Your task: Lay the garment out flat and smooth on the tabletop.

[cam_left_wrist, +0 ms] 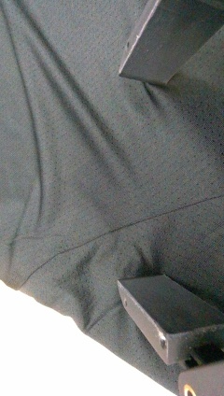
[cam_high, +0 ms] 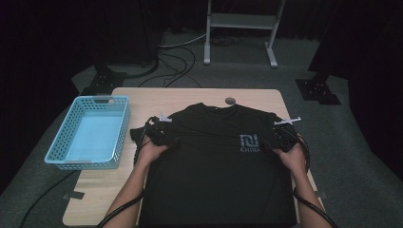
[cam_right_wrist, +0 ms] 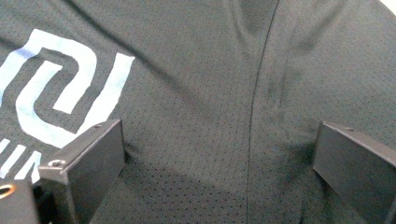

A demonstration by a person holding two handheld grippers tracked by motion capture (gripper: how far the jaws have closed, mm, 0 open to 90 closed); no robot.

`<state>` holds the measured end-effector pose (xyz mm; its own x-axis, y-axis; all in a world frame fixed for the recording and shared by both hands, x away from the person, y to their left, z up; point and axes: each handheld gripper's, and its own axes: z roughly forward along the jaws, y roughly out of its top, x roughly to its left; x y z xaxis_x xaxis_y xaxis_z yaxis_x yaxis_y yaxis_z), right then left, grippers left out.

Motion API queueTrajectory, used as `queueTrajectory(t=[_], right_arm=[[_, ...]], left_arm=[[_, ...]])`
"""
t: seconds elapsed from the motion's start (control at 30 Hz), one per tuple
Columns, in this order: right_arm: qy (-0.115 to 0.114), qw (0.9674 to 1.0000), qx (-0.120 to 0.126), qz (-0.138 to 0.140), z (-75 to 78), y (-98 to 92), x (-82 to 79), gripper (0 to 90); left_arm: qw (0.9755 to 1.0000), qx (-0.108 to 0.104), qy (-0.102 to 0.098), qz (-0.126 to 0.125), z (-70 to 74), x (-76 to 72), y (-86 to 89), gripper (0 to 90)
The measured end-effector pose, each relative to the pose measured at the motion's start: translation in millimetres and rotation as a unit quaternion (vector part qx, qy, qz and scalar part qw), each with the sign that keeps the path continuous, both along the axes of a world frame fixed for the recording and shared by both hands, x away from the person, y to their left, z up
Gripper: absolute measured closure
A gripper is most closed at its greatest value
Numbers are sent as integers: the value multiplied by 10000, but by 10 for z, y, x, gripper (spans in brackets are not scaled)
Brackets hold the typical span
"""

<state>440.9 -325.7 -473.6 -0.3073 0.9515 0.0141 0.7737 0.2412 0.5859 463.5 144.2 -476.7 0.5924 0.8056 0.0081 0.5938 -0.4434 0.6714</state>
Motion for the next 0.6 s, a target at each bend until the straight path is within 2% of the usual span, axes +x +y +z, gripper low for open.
queueTrajectory(t=[0.13,0.2,0.33,0.43,0.47,0.5,0.53,0.6], right_arm=[[-15,10000,3,-34,-1,-20,59,26],[6,10000,-3,-74,2,-50,132,26],[27,9999,0,-110,5,-80,213,25],[55,9999,-2,-161,8,-106,337,18],[50,9998,3,-182,4,-109,426,9],[50,9998,3,-182,4,-109,426,9],[42,9997,6,-224,1,-96,521,1],[51,9997,3,-236,1,-79,573,0]], left_arm=[[10000,30,36,-22,8,126,-45,6],[10000,56,49,-43,12,238,-78,6],[9999,63,66,-54,16,342,-112,7],[9998,111,121,-81,28,492,-140,7],[9998,135,140,-64,33,591,-150,7],[9998,135,140,-64,33,591,-150,7],[9998,141,151,-24,37,687,-148,7],[9998,143,168,2,38,727,-140,7]])
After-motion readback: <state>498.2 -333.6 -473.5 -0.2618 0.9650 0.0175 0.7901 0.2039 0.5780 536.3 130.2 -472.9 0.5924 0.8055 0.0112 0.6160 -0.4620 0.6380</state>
